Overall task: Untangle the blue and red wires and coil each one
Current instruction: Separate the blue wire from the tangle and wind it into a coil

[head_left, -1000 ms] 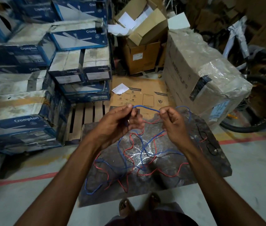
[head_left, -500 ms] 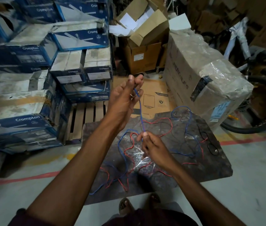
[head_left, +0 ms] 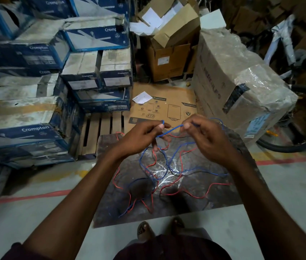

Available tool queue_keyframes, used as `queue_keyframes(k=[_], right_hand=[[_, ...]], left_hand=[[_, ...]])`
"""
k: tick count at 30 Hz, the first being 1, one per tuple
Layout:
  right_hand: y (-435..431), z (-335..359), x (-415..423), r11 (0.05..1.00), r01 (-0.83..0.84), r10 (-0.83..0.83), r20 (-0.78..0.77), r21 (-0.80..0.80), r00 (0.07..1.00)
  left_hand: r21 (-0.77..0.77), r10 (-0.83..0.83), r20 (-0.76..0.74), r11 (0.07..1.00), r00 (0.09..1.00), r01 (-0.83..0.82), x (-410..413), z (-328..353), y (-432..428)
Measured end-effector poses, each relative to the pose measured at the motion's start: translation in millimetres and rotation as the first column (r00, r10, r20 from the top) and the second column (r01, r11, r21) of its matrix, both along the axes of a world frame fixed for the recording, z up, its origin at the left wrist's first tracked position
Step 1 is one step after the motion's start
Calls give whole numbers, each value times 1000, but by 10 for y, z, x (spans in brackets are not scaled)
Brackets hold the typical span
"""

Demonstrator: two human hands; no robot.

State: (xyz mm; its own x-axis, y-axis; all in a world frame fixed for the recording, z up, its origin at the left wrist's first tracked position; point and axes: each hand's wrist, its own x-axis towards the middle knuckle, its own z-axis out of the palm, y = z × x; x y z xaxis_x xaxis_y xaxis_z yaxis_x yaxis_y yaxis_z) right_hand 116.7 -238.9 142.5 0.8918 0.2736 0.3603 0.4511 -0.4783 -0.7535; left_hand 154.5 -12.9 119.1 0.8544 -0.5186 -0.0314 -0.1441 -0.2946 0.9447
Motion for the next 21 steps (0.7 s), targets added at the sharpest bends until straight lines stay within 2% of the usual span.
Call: queue_keyframes(k=[3,7,11,15,18,21], right_hand=[[-2,94,192,998,58,-58,53,4,997],[86,181,363,978,107,-101,-41,177,994],[221,63,464,950,121,-95,-100,288,990],[454,-273,380,938,89,-42,-148,334,988],[632,-490,234,927,90,5,-251,364,968],[755,-528,26,897,151,24,-387,416,922]], left_hand=[[-74,-36,-62,997,997,31,-129,119,10],[-316,-154,-178,944,972,92,-230,244,81],[-528,-163,-284,849,945,-12,-301,351,133],[-622,-109,-335,771,936,-133,-272,464,129],[-672,-101,-353,719,930,-177,-221,506,81],[-755,-151,-372,623,916,-204,-168,528,71]])
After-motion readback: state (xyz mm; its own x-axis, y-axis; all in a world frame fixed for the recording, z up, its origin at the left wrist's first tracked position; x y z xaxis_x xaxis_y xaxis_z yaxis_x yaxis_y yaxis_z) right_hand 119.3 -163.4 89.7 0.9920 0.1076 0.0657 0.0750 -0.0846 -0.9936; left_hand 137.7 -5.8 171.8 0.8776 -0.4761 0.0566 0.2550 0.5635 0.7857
